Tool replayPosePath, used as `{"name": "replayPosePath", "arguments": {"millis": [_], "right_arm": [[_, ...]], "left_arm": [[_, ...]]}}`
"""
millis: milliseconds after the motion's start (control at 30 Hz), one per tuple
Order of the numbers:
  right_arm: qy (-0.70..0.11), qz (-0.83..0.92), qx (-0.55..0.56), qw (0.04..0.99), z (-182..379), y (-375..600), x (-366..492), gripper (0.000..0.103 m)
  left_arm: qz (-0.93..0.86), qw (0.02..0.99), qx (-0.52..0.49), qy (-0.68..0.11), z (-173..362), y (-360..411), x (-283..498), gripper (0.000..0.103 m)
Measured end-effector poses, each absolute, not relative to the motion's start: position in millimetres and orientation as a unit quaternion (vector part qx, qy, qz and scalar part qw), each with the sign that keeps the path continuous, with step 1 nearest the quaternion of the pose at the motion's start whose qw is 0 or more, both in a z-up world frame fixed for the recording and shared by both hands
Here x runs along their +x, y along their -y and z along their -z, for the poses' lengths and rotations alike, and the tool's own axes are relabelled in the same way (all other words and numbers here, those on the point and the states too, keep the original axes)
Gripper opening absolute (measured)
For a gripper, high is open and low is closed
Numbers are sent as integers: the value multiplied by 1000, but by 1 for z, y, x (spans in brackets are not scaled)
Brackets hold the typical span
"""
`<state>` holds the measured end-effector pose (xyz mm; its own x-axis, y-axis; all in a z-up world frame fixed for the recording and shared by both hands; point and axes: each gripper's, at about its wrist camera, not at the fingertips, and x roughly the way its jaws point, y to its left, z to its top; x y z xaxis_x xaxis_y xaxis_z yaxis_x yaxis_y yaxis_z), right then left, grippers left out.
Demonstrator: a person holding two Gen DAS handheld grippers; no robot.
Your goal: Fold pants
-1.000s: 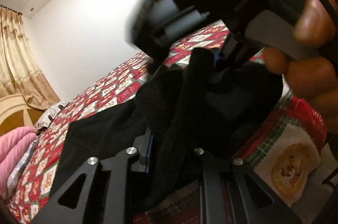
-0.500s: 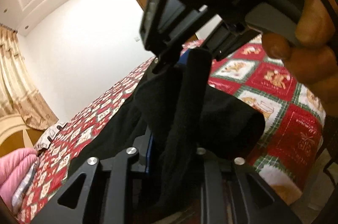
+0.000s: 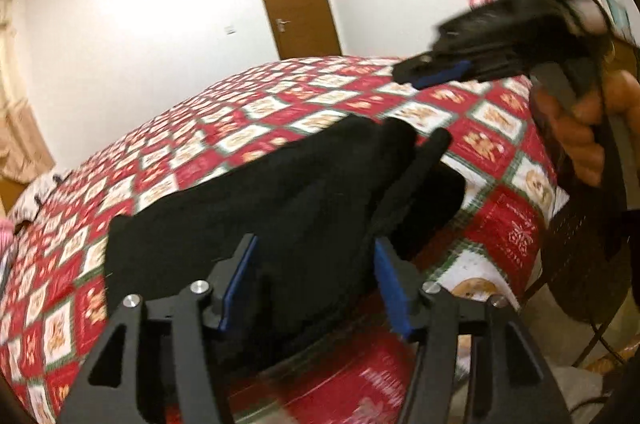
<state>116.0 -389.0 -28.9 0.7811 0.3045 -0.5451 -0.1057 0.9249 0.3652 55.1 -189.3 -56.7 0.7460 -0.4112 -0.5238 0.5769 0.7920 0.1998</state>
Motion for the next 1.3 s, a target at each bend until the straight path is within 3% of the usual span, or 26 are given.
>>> {"name": "replayPosePath", "arguments": {"millis": [133, 367, 567, 767, 1000, 1100, 1233, 1300], "right_arm": [[-334, -181, 146, 913, 35, 342, 125, 28], [-414, -167, 82, 891, 81, 319, 114, 25], [-404, -168, 114, 892, 92, 352, 84, 25], [-371, -110, 107, 916, 59, 356, 85, 28], [-349, -101, 70, 929, 45, 331, 143, 28], [-389, -67, 56, 917, 74, 327, 181, 28], [-375, -72, 99, 919, 82, 338, 183, 28], [-380, -77, 102, 916, 80, 340, 179, 28]], "left_arm": [[204, 936, 162, -238, 54, 156, 94, 61], [171, 947, 147, -228, 49, 124, 95, 64], [147, 933, 139, -296, 86, 119, 118, 65], [142, 936, 135, -293, 70, 114, 112, 66], [133, 950, 138, -247, 33, 129, 143, 81], [143, 943, 100, -285, 37, 132, 183, 81], [134, 910, 31, -392, 70, 114, 240, 84], [149, 903, -22, -403, 72, 95, 246, 84]]}}
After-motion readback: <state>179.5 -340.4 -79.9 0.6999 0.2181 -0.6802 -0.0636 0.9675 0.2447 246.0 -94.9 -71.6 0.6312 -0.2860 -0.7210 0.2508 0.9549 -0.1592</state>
